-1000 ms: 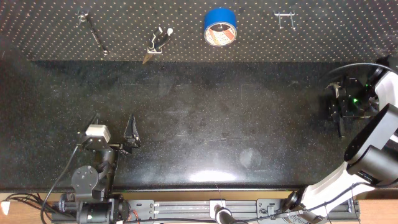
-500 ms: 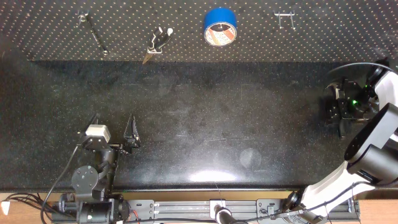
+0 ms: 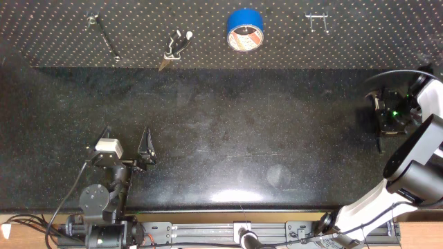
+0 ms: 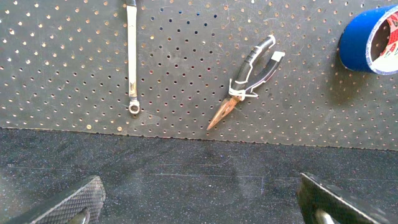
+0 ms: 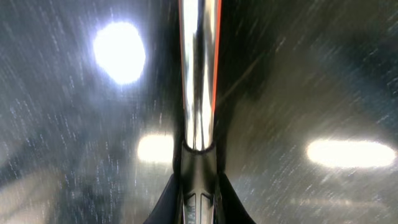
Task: Place Tools Onto Pegboard
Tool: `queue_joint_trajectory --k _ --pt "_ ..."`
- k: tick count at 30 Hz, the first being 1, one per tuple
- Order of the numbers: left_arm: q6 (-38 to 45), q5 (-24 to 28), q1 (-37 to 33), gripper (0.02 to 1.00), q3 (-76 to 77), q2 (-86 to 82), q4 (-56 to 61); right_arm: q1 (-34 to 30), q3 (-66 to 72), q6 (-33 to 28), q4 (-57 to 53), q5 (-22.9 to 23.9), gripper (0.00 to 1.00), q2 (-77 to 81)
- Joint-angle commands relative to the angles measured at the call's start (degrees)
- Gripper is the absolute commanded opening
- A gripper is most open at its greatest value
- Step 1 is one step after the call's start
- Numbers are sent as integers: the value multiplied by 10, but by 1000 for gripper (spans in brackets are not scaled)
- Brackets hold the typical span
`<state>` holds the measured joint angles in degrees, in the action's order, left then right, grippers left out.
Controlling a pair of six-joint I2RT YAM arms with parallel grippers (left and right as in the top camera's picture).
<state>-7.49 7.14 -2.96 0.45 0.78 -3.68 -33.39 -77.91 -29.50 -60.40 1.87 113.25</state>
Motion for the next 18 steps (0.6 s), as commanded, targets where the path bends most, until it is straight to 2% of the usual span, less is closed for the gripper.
queue_joint_trajectory --k 1,6,9,10,11,14,15,18 --pt "7 7 -2 993 -1 -5 -2 11 15 16 68 -161 75 -84" --pt "7 6 -2 993 -1 -5 -2 11 141 59 84 -169 75 -259" --pt "7 6 -2 993 -1 -5 -2 12 257 133 176 -227 75 -401" --pt "7 6 -2 996 -1 -5 -2 19 320 171 268 -273 77 -496" --pt "7 6 -2 996 -1 -5 -2 27 345 189 309 -281 75 -534" --pt "7 6 -2 996 -1 -5 -2 75 370 244 376 -281 75 -601" --pt "7 6 -2 996 -1 -5 -2 111 370 276 425 -281 75 -608" --pt "7 6 -2 996 -1 -5 -2 187 370 293 539 -278 75 -586"
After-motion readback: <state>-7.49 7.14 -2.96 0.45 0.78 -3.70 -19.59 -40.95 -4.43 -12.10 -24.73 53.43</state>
